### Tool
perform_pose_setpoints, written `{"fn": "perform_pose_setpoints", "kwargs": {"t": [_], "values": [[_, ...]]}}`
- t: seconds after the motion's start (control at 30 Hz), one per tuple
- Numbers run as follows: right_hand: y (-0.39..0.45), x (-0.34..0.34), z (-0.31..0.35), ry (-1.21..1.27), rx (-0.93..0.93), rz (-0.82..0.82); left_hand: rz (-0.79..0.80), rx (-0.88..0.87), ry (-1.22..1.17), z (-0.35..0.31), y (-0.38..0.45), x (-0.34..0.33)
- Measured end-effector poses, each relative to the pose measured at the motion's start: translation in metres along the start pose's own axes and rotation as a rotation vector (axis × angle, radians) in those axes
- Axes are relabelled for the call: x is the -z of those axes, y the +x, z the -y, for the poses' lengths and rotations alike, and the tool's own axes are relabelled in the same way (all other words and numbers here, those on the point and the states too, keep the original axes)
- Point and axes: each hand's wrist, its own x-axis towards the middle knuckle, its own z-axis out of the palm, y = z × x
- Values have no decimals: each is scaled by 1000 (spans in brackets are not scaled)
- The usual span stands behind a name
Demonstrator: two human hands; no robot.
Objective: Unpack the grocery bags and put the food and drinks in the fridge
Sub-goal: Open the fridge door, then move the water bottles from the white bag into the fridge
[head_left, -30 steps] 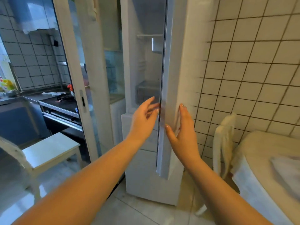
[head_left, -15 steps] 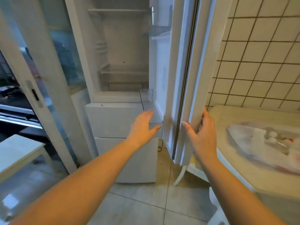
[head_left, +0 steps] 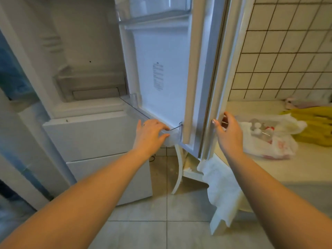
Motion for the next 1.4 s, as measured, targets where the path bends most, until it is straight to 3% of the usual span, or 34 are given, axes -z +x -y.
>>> {"fn": "perform_pose_setpoints", "kwargs": {"t": [0.3, 0.47, 0.6, 0.7, 0.83, 1.07, 1.4], "values": [[30, 13, -7, -152, -3, 28, -14, 7, -60, -22, 28, -17], [29, 25, -12, -359, 90, 49, 29, 9, -52, -26, 25, -17], [11, 45, -28, -572, 188, 19, -5, -154, -55, -42, 7, -17], [-16, 67, -44, -682, 196, 3, -17, -374, 12, -66, -12, -29], [-63, 102, -71, -809, 107, 37, 92, -526, 20, -100, -34, -60], [-134, 153, -119, -1004, -18, 137, 327, -608, 31, -153, -65, -108], [-120, 168, -177, -1061, -139, 182, 448, -659, -76, -208, -39, -178]]}}
